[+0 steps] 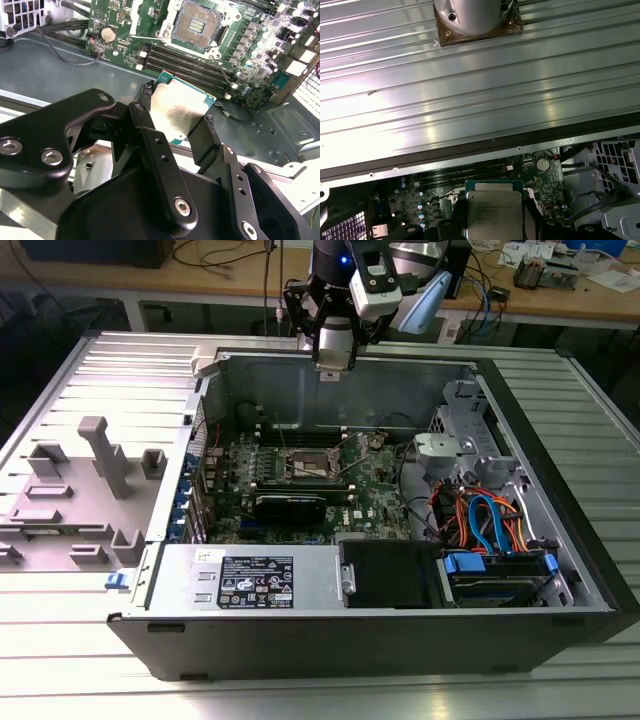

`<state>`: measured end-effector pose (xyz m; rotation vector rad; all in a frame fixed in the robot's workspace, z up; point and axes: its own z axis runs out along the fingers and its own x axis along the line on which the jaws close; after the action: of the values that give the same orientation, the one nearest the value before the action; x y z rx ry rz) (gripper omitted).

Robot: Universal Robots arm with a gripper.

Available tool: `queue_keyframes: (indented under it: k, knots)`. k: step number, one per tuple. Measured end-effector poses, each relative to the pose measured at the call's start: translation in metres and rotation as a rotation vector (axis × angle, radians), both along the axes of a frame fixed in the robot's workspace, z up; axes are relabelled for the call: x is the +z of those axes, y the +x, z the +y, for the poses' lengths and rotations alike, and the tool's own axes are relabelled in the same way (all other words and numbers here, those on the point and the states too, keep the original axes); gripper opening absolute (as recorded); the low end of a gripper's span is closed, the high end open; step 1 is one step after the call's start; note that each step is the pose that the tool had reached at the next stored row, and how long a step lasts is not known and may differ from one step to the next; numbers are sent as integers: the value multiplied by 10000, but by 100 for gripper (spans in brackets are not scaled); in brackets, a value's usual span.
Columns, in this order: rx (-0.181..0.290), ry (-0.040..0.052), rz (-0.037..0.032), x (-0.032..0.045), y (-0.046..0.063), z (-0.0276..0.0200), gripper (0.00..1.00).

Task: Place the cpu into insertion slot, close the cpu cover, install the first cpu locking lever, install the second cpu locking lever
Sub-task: 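Place the cpu into insertion slot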

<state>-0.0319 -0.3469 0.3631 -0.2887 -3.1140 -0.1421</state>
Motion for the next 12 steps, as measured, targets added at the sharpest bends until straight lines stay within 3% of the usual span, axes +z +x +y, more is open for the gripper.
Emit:
queue_keyframes:
  k: [8,12]
  knots:
    - [-53,0,0,0,0,0,54]
    - [-444,-1,1,-4,0,0,54]
